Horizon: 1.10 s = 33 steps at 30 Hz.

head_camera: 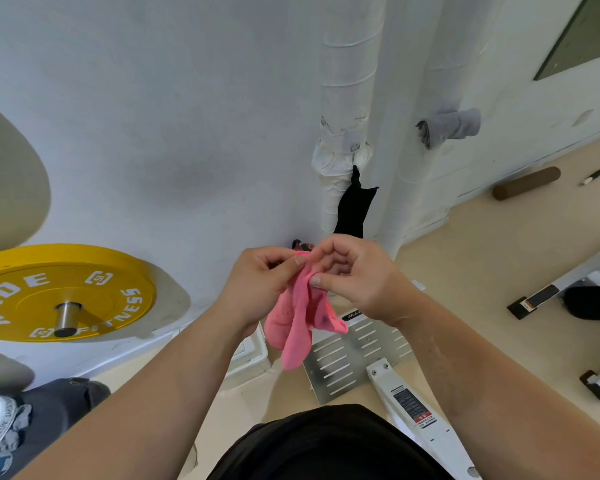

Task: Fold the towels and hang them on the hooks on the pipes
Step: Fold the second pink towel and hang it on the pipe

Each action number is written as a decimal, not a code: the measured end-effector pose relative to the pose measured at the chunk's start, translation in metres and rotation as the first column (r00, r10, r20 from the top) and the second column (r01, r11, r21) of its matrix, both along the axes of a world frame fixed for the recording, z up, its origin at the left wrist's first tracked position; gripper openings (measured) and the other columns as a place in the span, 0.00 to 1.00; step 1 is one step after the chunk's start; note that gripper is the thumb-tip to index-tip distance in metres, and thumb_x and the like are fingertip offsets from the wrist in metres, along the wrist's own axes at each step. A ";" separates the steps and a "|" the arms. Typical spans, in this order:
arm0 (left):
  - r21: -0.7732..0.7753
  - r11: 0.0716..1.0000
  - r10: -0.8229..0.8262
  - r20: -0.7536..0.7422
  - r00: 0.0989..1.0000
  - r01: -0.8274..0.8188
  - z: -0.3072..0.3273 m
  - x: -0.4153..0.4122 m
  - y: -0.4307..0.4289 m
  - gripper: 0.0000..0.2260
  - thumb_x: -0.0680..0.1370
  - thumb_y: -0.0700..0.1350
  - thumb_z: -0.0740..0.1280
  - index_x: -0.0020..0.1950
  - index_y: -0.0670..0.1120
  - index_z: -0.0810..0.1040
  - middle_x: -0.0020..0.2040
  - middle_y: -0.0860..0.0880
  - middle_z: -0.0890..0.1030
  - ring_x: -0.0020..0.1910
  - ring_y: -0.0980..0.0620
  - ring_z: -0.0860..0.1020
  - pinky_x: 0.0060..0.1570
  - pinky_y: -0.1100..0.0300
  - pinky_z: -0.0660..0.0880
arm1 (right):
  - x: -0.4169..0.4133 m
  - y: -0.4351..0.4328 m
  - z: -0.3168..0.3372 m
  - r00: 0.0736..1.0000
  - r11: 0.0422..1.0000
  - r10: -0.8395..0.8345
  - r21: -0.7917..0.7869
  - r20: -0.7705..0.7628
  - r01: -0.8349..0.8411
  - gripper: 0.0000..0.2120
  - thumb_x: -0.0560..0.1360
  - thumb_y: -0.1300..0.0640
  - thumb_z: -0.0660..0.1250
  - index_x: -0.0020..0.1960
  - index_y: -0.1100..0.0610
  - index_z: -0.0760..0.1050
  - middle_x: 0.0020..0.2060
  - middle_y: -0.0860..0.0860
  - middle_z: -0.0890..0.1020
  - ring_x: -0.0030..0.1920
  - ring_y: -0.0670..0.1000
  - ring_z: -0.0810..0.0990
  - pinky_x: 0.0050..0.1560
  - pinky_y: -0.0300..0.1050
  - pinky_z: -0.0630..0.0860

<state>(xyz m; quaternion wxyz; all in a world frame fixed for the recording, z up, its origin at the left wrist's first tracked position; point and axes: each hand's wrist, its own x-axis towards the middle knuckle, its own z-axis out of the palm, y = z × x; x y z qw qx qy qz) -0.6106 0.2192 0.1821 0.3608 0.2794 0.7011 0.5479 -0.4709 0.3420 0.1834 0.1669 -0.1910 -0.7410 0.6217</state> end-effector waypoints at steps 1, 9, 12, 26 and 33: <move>0.002 1.000 -0.021 0.013 1.000 0.021 0.000 0.001 0.000 0.07 0.80 0.40 0.70 0.45 0.45 0.88 0.45 0.32 0.84 0.42 0.45 0.78 0.54 0.37 0.78 | -0.001 0.000 0.000 1.000 1.000 -0.007 -0.009 0.008 0.007 0.11 0.71 0.70 0.75 0.47 0.56 0.81 0.38 0.54 0.84 0.38 0.49 0.81 0.44 0.45 0.80; 0.007 0.993 -0.119 0.116 0.986 0.119 0.002 0.004 -0.004 0.11 0.81 0.44 0.67 0.50 0.38 0.85 0.42 0.35 0.79 0.42 0.44 0.72 0.48 0.45 0.68 | -0.004 -0.003 0.002 0.984 0.955 -0.168 0.239 -0.057 0.177 0.06 0.68 0.61 0.80 0.39 0.53 0.85 0.37 0.48 0.82 0.39 0.47 0.81 0.42 0.37 0.76; 0.031 0.993 -0.117 0.142 0.983 0.114 0.006 0.003 -0.005 0.09 0.81 0.42 0.66 0.51 0.40 0.86 0.45 0.37 0.82 0.44 0.43 0.76 0.52 0.46 0.71 | -0.005 -0.004 0.001 0.973 0.960 -0.225 0.159 -0.047 0.230 0.08 0.67 0.60 0.81 0.39 0.54 0.82 0.33 0.49 0.80 0.34 0.47 0.75 0.38 0.40 0.75; 0.014 0.995 -0.100 0.007 0.995 0.100 0.014 -0.003 -0.007 0.10 0.79 0.36 0.70 0.45 0.48 0.89 0.46 0.39 0.86 0.45 0.46 0.82 0.54 0.45 0.78 | -0.005 -0.004 -0.005 0.979 0.926 -0.203 0.322 -0.016 0.197 0.04 0.71 0.60 0.78 0.41 0.54 0.84 0.34 0.45 0.82 0.35 0.43 0.79 0.38 0.32 0.72; -0.021 0.992 -0.127 -0.121 0.985 0.125 0.017 -0.003 -0.009 0.06 0.80 0.39 0.70 0.48 0.45 0.87 0.45 0.39 0.86 0.43 0.47 0.83 0.51 0.43 0.80 | -0.010 -0.004 -0.003 0.984 0.836 -0.171 0.521 -0.048 0.170 0.03 0.74 0.57 0.74 0.42 0.53 0.82 0.37 0.45 0.80 0.41 0.46 0.78 0.43 0.37 0.73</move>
